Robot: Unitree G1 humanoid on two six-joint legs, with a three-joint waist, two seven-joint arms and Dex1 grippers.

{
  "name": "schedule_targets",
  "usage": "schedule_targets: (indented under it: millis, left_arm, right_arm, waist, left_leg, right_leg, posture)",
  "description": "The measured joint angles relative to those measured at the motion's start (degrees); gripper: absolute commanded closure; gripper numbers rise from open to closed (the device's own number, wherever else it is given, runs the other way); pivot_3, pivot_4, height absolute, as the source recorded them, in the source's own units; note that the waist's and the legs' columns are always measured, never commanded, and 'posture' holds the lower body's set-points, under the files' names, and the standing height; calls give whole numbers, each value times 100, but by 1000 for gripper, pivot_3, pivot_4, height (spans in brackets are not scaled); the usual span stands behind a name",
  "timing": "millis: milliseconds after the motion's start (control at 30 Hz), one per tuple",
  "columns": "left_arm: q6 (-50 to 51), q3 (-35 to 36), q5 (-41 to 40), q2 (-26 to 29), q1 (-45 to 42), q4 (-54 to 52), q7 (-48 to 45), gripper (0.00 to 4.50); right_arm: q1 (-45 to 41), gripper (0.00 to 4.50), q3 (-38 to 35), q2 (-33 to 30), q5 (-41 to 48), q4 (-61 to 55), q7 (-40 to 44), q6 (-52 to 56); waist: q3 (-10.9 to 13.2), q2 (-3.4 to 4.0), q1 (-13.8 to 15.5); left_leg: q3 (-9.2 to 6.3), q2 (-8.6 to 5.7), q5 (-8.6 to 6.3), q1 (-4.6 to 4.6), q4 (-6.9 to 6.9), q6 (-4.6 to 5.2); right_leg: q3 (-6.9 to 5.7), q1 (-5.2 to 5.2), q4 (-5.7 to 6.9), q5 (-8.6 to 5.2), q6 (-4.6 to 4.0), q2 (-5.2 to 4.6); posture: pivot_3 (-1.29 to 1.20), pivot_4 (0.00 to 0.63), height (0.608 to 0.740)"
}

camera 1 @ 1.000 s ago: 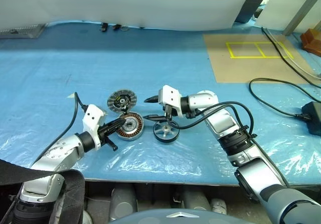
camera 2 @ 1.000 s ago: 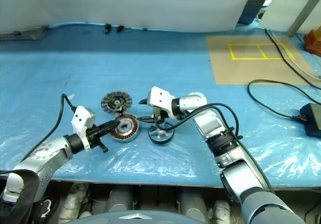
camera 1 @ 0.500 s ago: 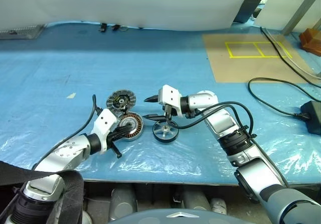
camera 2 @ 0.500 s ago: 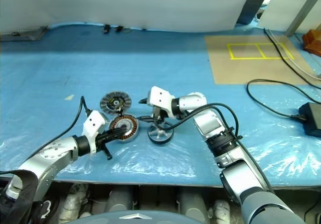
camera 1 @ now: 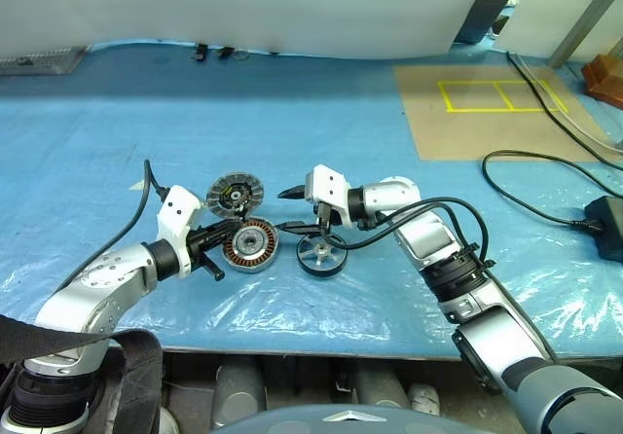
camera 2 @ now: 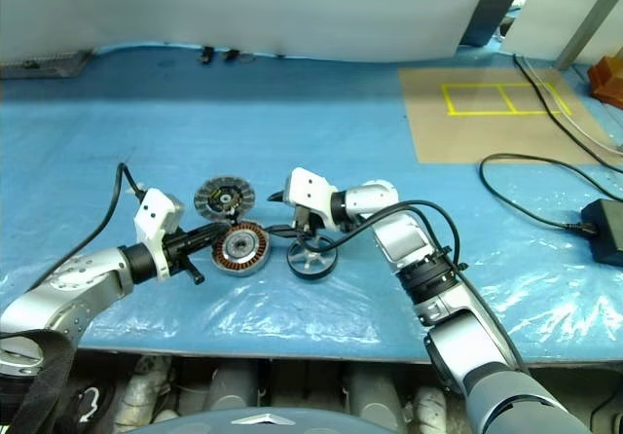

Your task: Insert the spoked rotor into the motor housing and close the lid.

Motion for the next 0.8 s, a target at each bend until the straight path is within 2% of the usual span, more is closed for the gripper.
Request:
schedule_targets:
  millis: [267, 567, 800]
  left_arm:
    - [-146, -722, 494, 136, 230, 5, 2, 4471]
    - [-171, -746, 611, 325, 175, 7, -52, 4471]
    - [102, -244, -15, -47, -20, 22, -5, 4471]
  right_arm:
    - [1, 1617, 0, -3, -1, 0, -11, 0]
    - [1, 1617, 0, -5, -17, 1, -18, 0]
    - [-1, 1617, 0, 59, -24, 40, -23, -18]
  waist:
    - [0, 0, 7]
    - [0, 0, -12]
    - [0, 0, 0]
  left_leg:
    - [-1, 2, 0, 3, 0, 0]
    - [-1, 1, 0, 8, -1, 0]
    - [1, 0, 1, -1, 3, -1]
  right_leg:
    - [0, 0, 2, 0, 0, 0]
    - [1, 1, 5, 0, 0, 1]
    - [-1, -2, 6, 0, -1, 1]
  posture:
    - [0, 150, 740]
    - [0, 150, 740]
    - [0, 150, 740]
